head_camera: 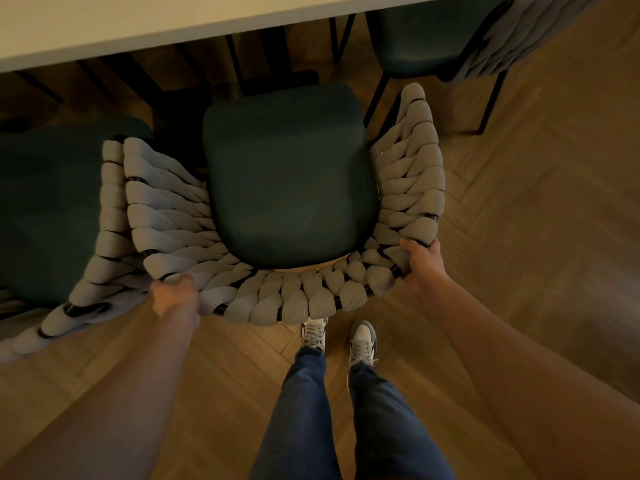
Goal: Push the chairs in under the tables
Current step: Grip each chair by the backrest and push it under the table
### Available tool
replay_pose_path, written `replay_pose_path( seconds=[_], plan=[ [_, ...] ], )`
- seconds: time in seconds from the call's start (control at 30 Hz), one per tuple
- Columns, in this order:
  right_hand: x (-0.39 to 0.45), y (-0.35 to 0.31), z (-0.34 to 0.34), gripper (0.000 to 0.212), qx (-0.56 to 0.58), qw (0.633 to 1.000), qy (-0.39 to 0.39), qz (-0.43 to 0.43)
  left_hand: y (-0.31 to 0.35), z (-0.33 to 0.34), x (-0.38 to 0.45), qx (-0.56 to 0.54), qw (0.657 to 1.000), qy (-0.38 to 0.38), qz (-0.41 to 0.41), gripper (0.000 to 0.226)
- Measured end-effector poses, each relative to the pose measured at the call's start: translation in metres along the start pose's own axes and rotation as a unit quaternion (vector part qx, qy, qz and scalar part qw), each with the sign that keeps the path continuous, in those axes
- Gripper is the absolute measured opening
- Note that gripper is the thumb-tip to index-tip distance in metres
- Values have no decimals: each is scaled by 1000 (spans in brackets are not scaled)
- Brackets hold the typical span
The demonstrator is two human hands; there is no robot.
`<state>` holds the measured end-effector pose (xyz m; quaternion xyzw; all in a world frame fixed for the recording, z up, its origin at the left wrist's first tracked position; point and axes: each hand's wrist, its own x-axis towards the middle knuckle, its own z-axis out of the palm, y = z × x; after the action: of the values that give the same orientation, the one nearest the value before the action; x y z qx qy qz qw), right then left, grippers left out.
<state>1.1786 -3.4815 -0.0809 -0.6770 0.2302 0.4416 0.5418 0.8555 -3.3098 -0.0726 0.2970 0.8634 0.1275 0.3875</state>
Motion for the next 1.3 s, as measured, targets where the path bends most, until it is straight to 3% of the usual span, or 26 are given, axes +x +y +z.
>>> replay_pose_path(
  seconds=[0.4,1.3],
  plan=[
    [9,-6,2,59,-46,997,44,-35,3,1,-9,28,999,-20,12,62],
    [13,-16,-18,57,-42,997,58,-36,-4,10,-17,31,998,-44,45,62]
  ],
)
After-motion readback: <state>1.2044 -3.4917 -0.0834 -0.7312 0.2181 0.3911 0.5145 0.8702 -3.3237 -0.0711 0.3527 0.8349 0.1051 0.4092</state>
